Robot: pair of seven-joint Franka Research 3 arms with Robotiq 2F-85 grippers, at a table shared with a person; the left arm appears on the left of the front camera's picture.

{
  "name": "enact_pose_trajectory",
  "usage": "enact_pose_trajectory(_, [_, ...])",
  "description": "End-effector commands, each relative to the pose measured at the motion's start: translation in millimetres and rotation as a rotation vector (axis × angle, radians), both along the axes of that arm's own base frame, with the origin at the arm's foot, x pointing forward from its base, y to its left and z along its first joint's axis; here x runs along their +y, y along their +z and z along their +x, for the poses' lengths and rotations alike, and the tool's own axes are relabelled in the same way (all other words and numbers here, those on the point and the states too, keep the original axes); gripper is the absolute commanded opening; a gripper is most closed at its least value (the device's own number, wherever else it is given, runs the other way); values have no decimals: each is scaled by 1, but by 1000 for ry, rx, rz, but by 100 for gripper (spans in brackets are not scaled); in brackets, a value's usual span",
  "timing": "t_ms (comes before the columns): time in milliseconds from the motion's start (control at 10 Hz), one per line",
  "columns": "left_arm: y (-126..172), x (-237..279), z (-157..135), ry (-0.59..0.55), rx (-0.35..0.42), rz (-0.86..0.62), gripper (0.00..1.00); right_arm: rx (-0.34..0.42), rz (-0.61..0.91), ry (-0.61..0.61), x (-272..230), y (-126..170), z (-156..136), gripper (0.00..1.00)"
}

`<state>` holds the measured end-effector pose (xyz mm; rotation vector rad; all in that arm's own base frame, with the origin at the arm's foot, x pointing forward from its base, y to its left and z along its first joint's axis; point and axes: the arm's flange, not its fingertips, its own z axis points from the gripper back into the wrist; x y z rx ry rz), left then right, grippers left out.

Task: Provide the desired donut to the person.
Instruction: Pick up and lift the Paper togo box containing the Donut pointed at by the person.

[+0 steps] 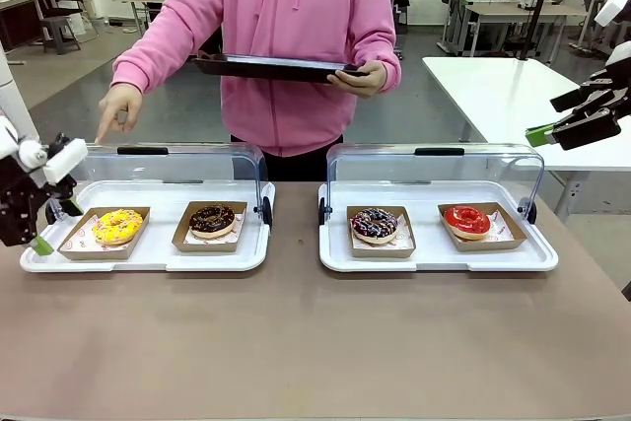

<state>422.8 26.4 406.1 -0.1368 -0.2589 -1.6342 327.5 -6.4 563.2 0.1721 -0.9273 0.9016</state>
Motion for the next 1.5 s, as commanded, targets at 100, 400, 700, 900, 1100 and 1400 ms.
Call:
enact_pose_trajectory(100, [-30, 19, 11, -36, -32, 49, 100, 8, 0, 7, -1, -1, 0, 100])
enact_pose_trajectory(400, [-61, 19, 29, 16, -31, 66, 100, 8, 0, 7, -1, -1, 0, 100])
enact_pose_trajectory(700, [-69, 24, 44, 67, -63, 95, 100, 8, 0, 7, -1, -1, 0, 100])
enact_pose_trajectory(900, [-75, 24, 53, 59, -50, 93, 100, 8, 0, 7, -1, -1, 0, 100])
enact_pose_trajectory(1100, [-74, 28, 55, 79, -61, 103, 100, 8, 0, 7, -1, -1, 0, 100])
enact_pose_trajectory(1400, [-77, 26, 56, 82, -54, 93, 15, 8, 0, 7, -1, -1, 0, 100])
